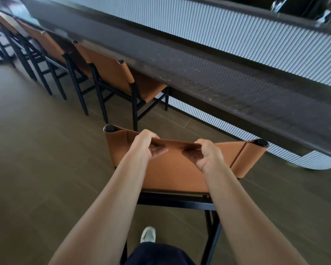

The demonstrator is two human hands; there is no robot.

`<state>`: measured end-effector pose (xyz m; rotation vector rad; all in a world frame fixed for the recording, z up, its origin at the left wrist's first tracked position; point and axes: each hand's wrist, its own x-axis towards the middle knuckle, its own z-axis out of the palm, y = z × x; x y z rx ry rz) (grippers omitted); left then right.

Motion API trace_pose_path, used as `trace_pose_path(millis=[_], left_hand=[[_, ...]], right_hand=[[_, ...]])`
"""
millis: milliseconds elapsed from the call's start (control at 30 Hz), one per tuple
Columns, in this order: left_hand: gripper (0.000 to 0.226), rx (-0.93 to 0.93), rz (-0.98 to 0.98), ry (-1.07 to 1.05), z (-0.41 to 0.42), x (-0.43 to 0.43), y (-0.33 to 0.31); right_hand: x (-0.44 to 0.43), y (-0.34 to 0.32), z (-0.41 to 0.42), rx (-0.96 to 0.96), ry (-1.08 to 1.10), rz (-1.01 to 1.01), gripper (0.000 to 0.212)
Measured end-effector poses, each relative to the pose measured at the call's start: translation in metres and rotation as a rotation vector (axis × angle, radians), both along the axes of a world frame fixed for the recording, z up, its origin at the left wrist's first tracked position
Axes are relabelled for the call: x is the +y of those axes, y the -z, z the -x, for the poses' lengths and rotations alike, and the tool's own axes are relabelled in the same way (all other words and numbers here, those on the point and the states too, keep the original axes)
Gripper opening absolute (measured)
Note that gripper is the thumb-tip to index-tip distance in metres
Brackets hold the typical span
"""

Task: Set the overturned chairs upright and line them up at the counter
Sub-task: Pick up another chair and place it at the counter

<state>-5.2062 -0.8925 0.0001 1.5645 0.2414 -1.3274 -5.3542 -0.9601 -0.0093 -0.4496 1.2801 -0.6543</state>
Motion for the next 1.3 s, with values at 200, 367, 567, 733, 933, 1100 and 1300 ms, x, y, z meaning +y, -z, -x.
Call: trace_pose_path(millis=[200, 367, 567, 733, 933, 1100, 1300], left_hand=[[0.011, 0.028, 0.098, 0.01, -0.011, -0.012, 0.0], [0.008, 0.073, 0.109, -0.003, -0.02, -0.027, -0.005], [0.012, 0.094, 0.181, 0.011, -0.026, -0.033, -0.007], [0.011, 0.137, 0.155, 0.008, -0.03, -0.041, -0.013], [0.009, 0.198, 0.185, 0.018, -0.042, -0.051, -0.011], [0.006, 0.181, 0.22, 0.004, -0.051, -0.064, -0.007], [0.011, 0.133, 0.194, -0.008, -0.06, -0.092, -0.01]], right_hand=[[-0.027, 0.0, -0.011, 0.099, -0.061, -0.058, 0.01], [-0.048, -0.011, -0.028, 0.013, 0.104, -0.163, 0.027], [-0.068, -0.017, -0.031, -0.083, 0.155, -0.243, 0.035], [-0.069, -0.014, -0.035, -0.024, 0.063, -0.208, 0.013], [-0.078, -0.005, -0.038, -0.037, 0.056, -0.093, 0.019], [-0.088, -0.004, -0.043, -0.11, 0.089, -0.04, 0.021], [-0.112, -0.004, -0.051, -0.162, 0.048, -0.028, 0.021]])
